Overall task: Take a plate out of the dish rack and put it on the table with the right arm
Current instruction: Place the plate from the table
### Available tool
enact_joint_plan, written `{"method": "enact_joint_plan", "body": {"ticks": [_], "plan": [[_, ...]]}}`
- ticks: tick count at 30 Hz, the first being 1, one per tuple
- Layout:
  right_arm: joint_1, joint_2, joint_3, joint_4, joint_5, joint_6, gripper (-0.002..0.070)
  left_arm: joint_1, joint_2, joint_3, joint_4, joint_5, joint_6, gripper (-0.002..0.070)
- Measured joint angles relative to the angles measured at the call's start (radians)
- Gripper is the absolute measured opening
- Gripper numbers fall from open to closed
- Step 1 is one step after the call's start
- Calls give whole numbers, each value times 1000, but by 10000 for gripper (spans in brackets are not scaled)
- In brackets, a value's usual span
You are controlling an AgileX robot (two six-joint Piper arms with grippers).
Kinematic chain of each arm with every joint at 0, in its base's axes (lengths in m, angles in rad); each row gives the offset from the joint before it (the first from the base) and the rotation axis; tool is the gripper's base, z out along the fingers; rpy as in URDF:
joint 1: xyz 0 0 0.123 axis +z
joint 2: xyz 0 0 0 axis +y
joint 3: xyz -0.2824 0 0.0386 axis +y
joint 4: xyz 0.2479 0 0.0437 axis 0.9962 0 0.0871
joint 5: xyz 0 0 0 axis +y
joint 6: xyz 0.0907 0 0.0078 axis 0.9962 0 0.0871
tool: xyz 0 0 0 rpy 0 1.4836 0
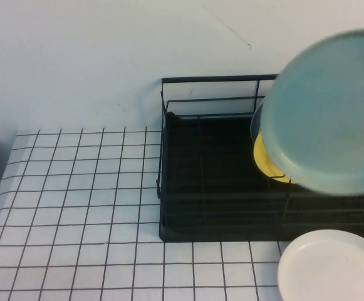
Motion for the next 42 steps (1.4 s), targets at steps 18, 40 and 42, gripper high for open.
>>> {"method": "enact_joint_plan", "body": {"ticks": [18, 40, 42], "plan": [[0, 125, 270, -451, 283, 562, 29, 0, 0, 0, 0, 0, 0, -3], [0, 383, 272, -352, 131, 556, 244, 0, 0, 0, 0, 0, 0, -3], [0, 381, 272, -354, 131, 558, 289, 0, 0, 0, 0, 0, 0, -3]]}}
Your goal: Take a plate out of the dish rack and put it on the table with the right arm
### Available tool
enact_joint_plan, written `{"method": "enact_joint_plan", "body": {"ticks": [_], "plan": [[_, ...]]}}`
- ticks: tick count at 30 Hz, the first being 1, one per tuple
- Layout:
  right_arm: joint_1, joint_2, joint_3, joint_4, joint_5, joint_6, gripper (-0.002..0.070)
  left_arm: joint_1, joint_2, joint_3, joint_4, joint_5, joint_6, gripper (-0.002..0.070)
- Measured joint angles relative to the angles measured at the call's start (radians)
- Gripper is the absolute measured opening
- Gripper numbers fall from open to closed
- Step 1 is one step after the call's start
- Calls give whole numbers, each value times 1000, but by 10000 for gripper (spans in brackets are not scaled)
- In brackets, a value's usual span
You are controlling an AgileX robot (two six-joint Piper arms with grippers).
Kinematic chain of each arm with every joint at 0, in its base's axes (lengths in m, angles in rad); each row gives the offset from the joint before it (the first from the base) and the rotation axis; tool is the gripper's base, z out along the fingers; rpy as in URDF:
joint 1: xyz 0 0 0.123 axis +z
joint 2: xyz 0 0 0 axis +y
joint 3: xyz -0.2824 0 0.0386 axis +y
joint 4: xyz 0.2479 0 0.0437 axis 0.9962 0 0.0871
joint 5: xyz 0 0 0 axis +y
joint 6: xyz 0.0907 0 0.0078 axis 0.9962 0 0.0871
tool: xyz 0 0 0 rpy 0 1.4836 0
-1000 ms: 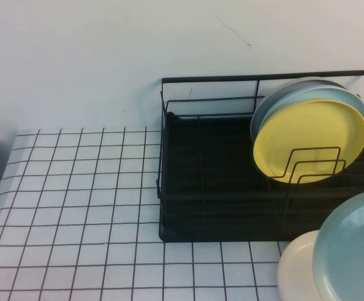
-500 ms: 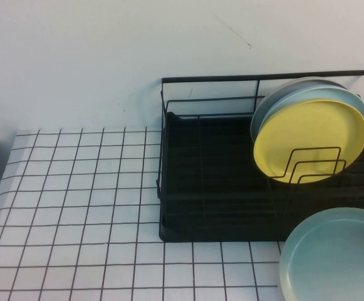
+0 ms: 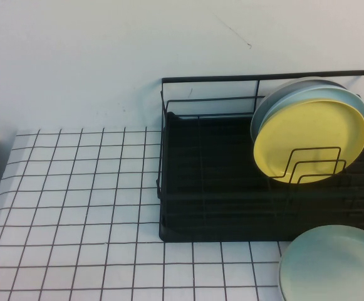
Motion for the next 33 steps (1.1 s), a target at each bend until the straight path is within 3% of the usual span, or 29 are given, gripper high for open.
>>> {"method": "enact_joint_plan", "body": {"ticks": [4, 7, 9, 13, 16, 26, 33], "plan": [[0, -46, 0, -48, 0, 34, 320, 0, 0, 0, 0, 0, 0, -3], [0, -124, 0, -114, 8, 66, 297, 0, 0, 0, 0, 0, 0, -3], [0, -191, 0, -155, 19, 79, 245, 0, 0, 0, 0, 0, 0, -3], [0, -381, 0, -190, 38, 86, 66, 0, 0, 0, 0, 0, 0, -3], [0, -559, 0, -194, 46, 86, 18, 0, 0, 0, 0, 0, 0, -3], [0, -1090, 86, -148, 45, -4, -2, 0, 0, 0, 0, 0, 0, -3], [0, -1195, 169, -133, 64, -3, -2, 0, 0, 0, 0, 0, 0, -3]]}}
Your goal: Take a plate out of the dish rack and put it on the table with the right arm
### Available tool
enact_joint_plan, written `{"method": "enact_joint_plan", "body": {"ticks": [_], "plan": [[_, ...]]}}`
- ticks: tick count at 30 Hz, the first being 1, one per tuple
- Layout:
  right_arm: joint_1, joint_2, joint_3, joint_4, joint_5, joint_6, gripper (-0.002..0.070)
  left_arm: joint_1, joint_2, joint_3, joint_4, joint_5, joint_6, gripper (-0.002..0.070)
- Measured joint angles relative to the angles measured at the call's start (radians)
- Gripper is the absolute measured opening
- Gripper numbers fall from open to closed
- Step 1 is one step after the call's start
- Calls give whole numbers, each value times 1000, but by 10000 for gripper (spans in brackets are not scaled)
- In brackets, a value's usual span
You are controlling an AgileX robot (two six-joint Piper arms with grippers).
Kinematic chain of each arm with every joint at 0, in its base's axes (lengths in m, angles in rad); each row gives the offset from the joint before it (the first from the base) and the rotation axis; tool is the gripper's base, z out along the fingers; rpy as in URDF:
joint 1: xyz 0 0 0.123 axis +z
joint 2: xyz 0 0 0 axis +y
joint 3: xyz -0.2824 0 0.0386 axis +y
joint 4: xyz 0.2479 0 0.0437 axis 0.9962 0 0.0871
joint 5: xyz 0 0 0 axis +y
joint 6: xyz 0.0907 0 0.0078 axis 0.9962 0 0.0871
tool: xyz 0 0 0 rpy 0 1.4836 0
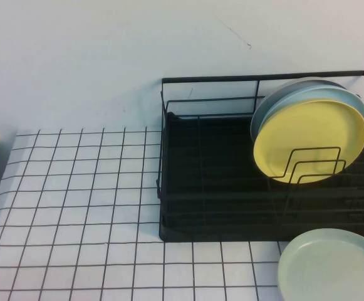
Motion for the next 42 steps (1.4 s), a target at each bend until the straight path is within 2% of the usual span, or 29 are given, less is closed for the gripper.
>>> {"method": "enact_joint_plan", "body": {"ticks": [8, 14, 19, 23, 27, 35, 42], "plan": [[0, 0, 33, 13, 102, 0, -2, 0, 0, 0, 0, 0, 0, -3], [0, 0, 49, -11, 105, 5, -2, 0, 0, 0, 0, 0, 0, -3], [0, -11, 102, -100, -80, 128, -2, 0, 0, 0, 0, 0, 0, -3], [-27, -77, 232, -180, -298, 261, -2, 0, 0, 0, 0, 0, 0, -3], [-35, -181, 407, -185, -450, 297, -2, 0, 0, 0, 0, 0, 0, -3], [-35, -277, 632, -165, -487, 309, -2, 0, 0, 0, 0, 0, 0, -3], [-35, -276, 654, -156, -505, 311, -2, 0, 0, 0, 0, 0, 0, -3]]}}
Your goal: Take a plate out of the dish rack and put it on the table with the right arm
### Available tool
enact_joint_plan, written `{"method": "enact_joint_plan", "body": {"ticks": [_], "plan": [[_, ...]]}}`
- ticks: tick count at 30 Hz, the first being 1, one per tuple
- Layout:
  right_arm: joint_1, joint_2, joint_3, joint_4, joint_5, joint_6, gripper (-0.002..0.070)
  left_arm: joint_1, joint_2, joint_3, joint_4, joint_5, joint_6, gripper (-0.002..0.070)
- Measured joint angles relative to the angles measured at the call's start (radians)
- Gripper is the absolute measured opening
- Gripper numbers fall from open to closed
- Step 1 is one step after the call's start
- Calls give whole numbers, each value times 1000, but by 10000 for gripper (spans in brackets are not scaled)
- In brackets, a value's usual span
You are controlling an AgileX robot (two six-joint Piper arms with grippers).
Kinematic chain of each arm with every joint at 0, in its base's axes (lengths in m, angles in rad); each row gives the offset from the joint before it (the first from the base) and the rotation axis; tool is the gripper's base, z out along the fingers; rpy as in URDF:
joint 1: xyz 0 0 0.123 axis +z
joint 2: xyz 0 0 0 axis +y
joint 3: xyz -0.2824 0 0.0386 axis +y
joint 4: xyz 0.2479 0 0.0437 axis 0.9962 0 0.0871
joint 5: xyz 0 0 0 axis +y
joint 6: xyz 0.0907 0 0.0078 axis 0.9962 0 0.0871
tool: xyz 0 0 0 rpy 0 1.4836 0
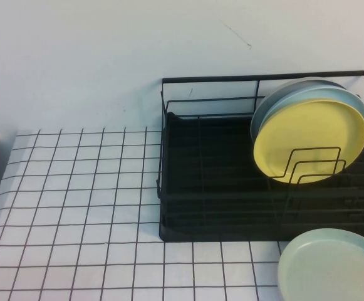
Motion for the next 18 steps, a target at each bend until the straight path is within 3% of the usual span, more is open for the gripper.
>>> {"method": "enact_joint_plan", "body": {"ticks": [18], "plan": [[10, 0, 0, 4, 0, -14, -2, 0, 0, 0, 0, 0, 0, -3]]}}
